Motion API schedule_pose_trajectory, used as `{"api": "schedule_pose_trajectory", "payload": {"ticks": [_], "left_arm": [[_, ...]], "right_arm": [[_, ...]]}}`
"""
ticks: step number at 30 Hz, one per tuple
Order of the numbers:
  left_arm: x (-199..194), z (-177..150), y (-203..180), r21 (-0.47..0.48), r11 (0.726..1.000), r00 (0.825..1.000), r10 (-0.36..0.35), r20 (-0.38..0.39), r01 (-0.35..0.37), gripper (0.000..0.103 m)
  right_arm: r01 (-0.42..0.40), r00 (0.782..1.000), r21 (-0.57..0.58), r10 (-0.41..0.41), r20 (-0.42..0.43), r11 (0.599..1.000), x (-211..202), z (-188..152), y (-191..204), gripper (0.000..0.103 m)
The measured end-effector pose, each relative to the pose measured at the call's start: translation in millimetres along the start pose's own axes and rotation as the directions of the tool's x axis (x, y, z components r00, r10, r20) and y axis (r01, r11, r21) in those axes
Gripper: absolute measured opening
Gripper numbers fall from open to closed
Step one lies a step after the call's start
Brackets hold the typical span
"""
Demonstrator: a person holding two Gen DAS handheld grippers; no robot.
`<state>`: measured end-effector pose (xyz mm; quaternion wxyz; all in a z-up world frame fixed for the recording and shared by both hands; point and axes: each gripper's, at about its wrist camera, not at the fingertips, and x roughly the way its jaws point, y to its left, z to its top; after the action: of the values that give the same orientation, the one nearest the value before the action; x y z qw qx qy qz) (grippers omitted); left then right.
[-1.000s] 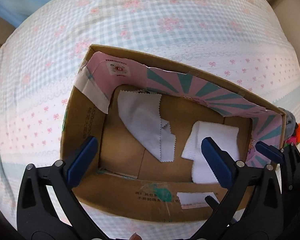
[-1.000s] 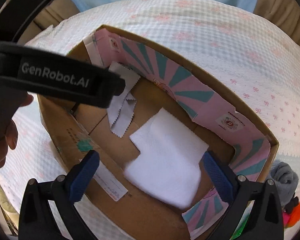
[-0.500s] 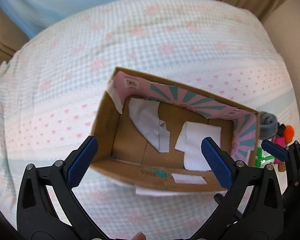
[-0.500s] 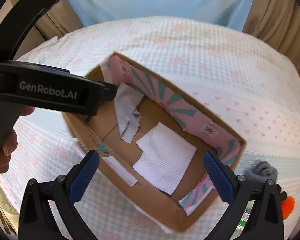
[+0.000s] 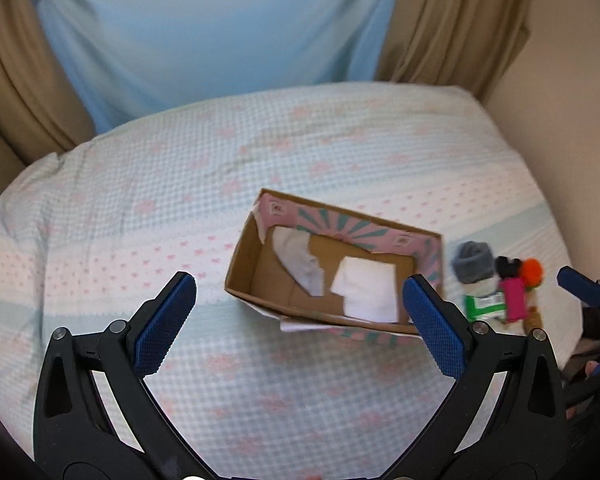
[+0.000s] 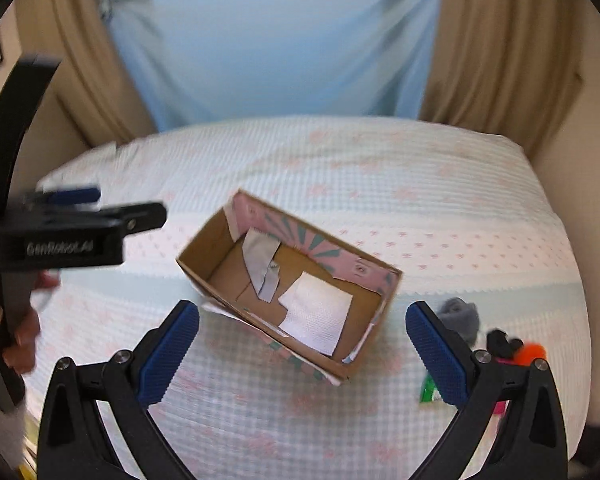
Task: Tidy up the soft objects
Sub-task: 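Lift both tools out of the box toward the remaining items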
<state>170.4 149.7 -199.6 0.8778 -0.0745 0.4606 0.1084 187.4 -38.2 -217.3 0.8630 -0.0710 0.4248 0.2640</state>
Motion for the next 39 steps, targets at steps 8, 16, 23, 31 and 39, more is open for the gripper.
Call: {"api": "schedule_pose_trajectory", "payload": {"ticks": [8,16,23,31,39], "left_arm": [[-85,-30,-38,0.089,0.994,0.986,-0.078,0.145,0.066,0.103],[-129,-64,-83,0.178,0.971,0.958,-0.195,0.211,0.158,0.103],[-141,-79,-125,0.277,0.936,0.937,-0.28,0.211,0.217,0.103],[-115,-79,-177,0.359,0.904,0.942,-0.301,0.149,0.232,0.103],[-58,-76,-233,0.408,0.882,0.956,-0.287,0.065,0.237,0.103]], "right_arm": [[0.118,0.979,0.146,-0.139,0.148,0.982,-99,-28,-24,0.103],[0.247,0.932,0.272,-0.305,0.195,0.93,-167,-75,-58,0.103],[0.324,0.885,0.375,-0.419,0.205,0.868,-204,-107,-83,0.103],[0.326,0.875,0.451,-0.446,0.189,0.831,-211,-138,-120,0.103],[0.297,0.909,0.525,-0.405,0.102,0.797,-172,-155,-186,0.103]]}}
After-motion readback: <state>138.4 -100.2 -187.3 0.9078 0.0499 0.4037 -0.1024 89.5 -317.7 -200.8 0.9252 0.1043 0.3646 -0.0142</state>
